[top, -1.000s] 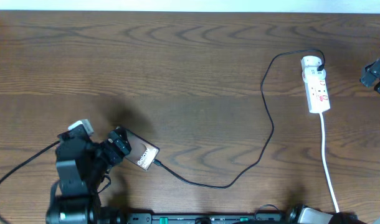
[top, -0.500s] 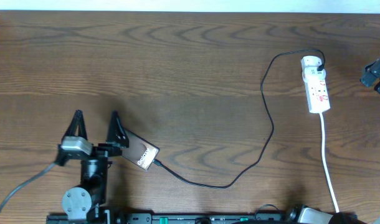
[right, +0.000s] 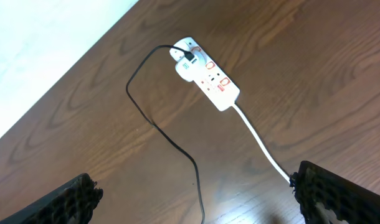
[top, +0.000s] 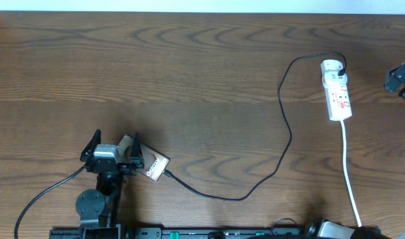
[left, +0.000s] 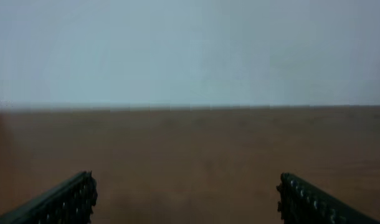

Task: Plug charger to phone and switch on socket

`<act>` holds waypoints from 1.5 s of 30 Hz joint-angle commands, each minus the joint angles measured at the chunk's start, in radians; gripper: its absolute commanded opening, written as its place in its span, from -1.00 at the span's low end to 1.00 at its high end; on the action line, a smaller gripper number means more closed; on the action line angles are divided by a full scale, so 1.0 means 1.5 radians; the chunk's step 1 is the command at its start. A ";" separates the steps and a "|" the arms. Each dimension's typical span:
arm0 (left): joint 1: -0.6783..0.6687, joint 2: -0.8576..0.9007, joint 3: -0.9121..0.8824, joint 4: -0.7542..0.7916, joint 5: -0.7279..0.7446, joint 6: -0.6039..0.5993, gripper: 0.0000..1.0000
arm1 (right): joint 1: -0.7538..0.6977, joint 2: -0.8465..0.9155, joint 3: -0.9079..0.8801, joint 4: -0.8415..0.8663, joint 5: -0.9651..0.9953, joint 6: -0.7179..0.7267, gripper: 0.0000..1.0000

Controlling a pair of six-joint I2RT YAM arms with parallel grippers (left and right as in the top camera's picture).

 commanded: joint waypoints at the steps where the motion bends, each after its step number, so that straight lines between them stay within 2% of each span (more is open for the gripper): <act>1: 0.005 -0.006 -0.001 -0.046 -0.051 -0.063 0.83 | 0.004 -0.003 0.003 -0.001 0.003 0.004 0.98; 3: 0.005 -0.006 -0.001 -0.096 -0.057 -0.062 0.83 | 0.004 -0.003 0.003 -0.001 0.003 0.004 0.99; 26: 0.005 -0.002 -0.001 -0.093 -0.067 -0.028 0.83 | 0.004 -0.003 0.003 -0.001 0.003 0.004 0.99; 45: 0.005 0.109 -0.001 -0.091 -0.066 -0.029 0.83 | 0.004 -0.003 0.003 -0.001 0.003 0.004 0.99</act>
